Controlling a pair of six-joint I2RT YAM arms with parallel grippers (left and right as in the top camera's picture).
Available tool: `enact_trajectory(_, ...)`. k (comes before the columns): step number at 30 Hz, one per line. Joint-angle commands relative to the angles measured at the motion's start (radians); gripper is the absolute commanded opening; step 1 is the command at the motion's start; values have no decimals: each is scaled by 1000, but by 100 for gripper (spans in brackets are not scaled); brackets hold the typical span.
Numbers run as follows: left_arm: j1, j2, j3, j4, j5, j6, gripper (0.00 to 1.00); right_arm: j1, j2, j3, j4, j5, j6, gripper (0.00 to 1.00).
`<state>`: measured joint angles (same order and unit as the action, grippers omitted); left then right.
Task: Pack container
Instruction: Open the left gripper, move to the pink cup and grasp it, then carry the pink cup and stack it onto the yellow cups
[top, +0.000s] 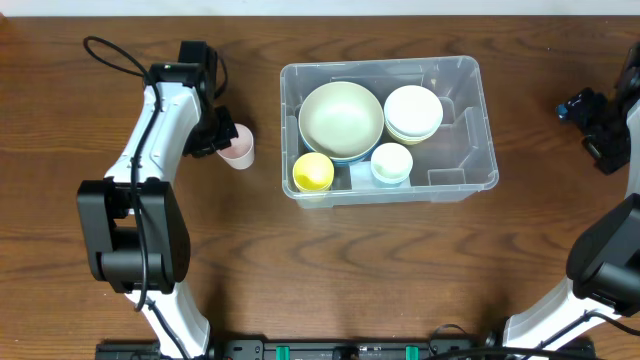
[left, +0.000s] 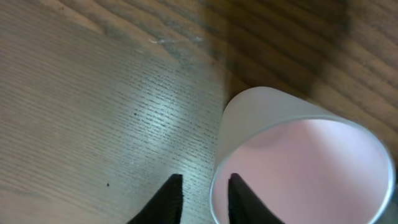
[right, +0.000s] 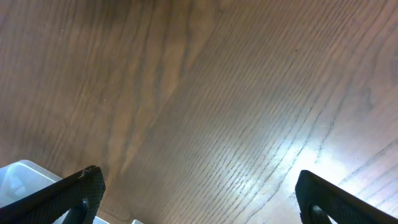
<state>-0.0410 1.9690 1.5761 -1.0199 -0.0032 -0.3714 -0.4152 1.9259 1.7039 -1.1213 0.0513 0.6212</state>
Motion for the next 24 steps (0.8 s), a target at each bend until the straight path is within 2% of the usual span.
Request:
enact_trajectory(1,1,8,-23,-1,0,-8,29,-8,-9,-4,0,4,14,99)
enact_trajectory(9,0,38,-31,9,0,-8,29,-8,-9,-4,0,4,14,99)
enact_trajectory(10,1,38,-31,9,0,-8,24,-8,-9,-4,0,4,14,99)
enact_trajectory(12,1,38,-30,9,0,-8,8,-8,-9,-4,0,4,14,99)
enact_trajectory(13,1,38,-30,9,0,-8,6,-8,-9,-4,0,4,14,99)
enact_trajectory(24,7,-43,22,-3,14,-2,6,-8,-9,-4,0,4,14,99)
